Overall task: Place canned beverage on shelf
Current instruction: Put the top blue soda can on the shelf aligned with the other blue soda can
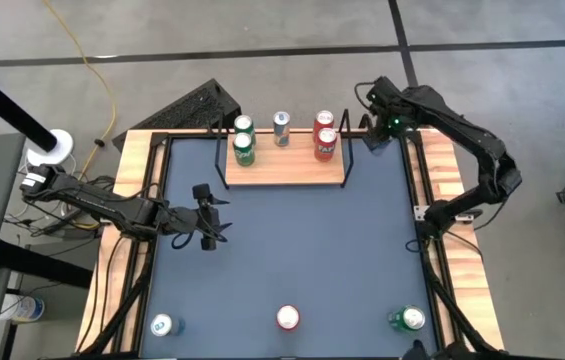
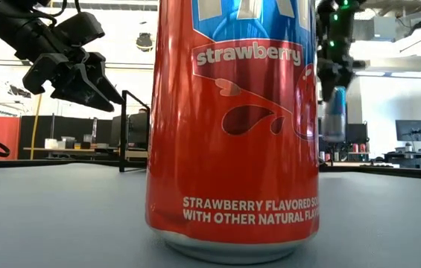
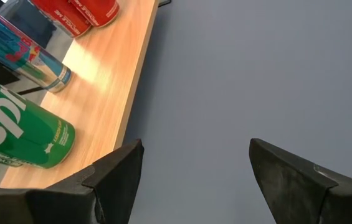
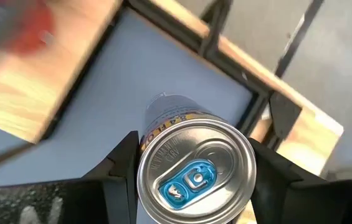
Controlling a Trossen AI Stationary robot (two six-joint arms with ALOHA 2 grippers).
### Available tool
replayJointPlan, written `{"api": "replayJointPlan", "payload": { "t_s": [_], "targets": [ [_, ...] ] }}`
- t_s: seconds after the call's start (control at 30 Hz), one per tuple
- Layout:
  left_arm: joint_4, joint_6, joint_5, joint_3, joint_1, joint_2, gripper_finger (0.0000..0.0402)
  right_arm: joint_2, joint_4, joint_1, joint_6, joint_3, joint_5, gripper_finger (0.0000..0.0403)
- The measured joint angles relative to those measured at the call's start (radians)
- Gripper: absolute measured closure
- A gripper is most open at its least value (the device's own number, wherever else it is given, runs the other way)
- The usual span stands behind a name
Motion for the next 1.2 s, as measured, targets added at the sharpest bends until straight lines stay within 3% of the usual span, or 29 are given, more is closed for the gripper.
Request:
{"api": "replayJointPlan", "payload": {
  "t_s": [0.43, 0.8, 1.0, 1.2],
  "targets": [
    [-0.006, 0.0, 0.01, 0.0, 0.0, 0.0, 0.012, -0.001, -0.128, 0.194, 0.09, 0.366, 0.055, 0.0206],
    [-0.006, 0.011, 0.029, 0.0, 0.0, 0.0, 0.012, 0.032, 0.07, 0.376, 0.052, 0.427, -0.004, 0.0206],
    [-0.006, 0.011, 0.029, 0.0, 0.0, 0.0, 0.012, 0.189, 0.108, 0.405, 0.017, 0.462, -0.033, 0.0205],
    [-0.01, 0.011, 0.03, 0.0, 0.0, 0.0, 0.012, 0.39, 0.096, 0.41, -0.035, 0.644, -0.062, 0.0205]
  ]
}}
